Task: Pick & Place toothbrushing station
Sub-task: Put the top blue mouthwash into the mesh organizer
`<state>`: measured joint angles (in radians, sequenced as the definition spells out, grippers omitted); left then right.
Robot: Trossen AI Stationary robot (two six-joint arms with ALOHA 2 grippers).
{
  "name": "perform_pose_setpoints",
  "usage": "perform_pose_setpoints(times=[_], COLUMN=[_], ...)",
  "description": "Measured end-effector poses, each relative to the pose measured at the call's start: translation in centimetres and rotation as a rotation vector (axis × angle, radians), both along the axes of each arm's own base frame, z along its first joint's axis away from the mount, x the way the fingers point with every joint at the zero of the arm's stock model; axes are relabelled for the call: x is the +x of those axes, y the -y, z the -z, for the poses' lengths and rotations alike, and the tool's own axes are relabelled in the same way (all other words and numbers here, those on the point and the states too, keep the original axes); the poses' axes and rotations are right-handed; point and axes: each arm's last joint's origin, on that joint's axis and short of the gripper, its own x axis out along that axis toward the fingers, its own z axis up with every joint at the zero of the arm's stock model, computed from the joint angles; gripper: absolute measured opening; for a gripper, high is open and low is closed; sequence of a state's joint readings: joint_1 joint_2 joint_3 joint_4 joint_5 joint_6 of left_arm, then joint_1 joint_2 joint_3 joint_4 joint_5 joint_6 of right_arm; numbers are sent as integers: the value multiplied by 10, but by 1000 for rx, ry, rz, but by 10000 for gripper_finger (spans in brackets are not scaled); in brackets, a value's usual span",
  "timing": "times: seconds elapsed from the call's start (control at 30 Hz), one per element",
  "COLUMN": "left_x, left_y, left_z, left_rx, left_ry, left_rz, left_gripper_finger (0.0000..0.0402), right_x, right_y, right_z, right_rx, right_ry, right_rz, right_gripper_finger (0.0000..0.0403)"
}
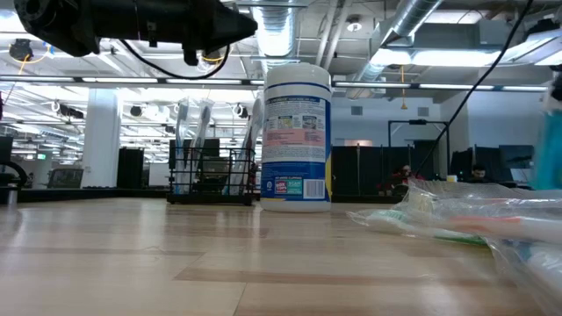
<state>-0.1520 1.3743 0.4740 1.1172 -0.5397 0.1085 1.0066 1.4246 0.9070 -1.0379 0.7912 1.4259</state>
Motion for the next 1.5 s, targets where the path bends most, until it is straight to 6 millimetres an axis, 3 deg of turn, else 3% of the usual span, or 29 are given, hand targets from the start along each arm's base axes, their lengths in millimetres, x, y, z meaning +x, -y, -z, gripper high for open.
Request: perform_pose_setpoints(times=[0.5,0.93,1.23,1.5], left_x=[2,2,2,3], left_y=[8,11,14,8], left_z=[-1,-1,-1,-1], left_rx=[57,72,23,-90], left_ry=[10,17,29,42], left_rz=[274,404,506,601], left_gripper_finger=[59,59,59,59], right_x=[52,107,133,144], right_y=[6,17,31,39], right_z=[-45,-89,-103,-109], right_rx=[-121,-197,-230,-247], right_ry=[9,141,233,281], right_rz=[-140,-356,-492,-591], right_gripper_finger=[82,82,82,82])
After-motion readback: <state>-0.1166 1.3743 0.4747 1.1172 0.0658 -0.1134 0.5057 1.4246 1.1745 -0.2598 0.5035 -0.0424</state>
